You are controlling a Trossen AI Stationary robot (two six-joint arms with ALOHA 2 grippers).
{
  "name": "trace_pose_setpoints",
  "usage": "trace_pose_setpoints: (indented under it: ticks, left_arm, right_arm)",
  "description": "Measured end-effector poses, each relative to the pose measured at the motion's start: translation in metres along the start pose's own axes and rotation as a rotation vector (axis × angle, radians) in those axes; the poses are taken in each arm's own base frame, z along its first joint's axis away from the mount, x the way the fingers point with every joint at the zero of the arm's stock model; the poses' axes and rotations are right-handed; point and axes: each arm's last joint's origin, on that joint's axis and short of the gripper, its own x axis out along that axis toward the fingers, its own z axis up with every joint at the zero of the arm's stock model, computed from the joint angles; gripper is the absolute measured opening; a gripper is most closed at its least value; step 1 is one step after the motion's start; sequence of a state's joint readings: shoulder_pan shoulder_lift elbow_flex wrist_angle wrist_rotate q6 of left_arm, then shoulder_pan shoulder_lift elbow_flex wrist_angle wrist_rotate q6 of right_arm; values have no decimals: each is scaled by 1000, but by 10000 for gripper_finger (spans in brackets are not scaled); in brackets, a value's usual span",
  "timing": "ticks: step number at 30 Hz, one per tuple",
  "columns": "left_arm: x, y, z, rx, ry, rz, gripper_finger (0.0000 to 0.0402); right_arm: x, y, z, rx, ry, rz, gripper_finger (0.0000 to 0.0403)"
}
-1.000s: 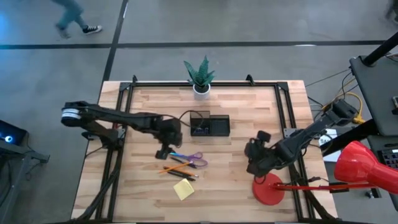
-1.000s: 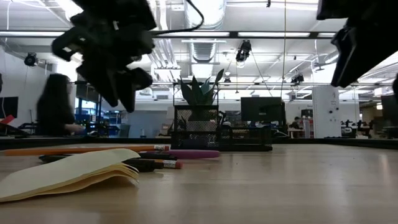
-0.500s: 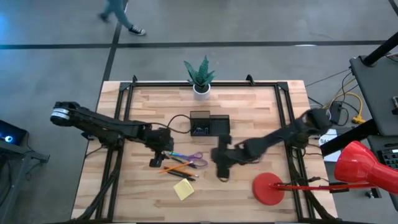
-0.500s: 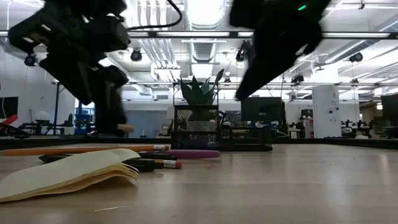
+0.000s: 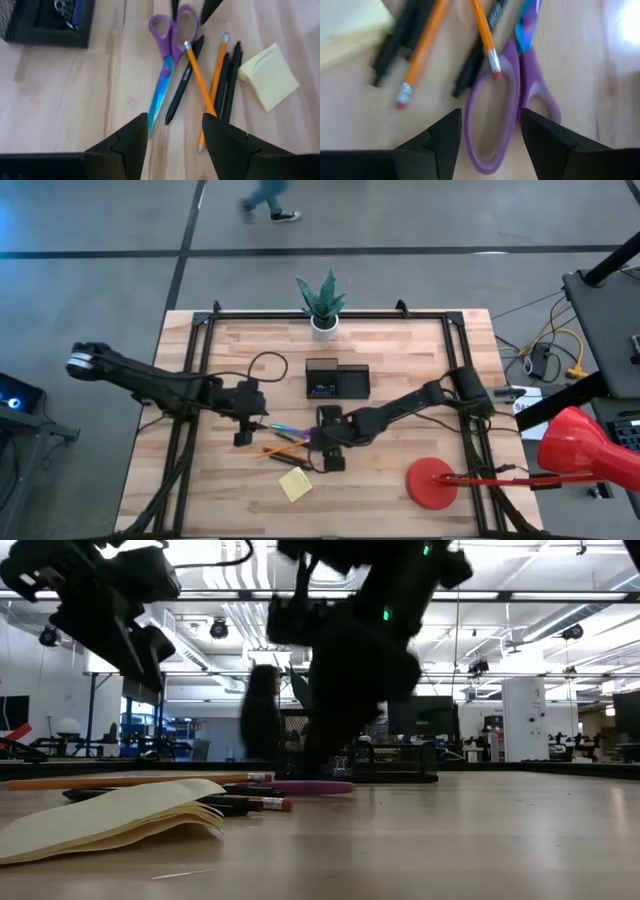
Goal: Pick and place office supplies into organizer
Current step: Put the purple scissors into the black organizer
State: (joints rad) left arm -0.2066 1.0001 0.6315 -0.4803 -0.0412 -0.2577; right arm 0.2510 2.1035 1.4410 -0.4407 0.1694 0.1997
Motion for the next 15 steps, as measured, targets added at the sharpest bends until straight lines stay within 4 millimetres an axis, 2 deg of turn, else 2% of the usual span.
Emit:
trace_pose_setpoints:
  ticks: [8,11,15]
  left_arm:
    - [-15,1,3,-4,-88,8,173]
    - [-15,1,3,-4,-87,11,173]
    - [-15,2,3,-5,-90,28,173]
  right_arm:
    - [14,-26,7,98,29,77,192]
    - [5,-33,8,106,55,76,191]
    - [-19,-37,16,56,17,71,191]
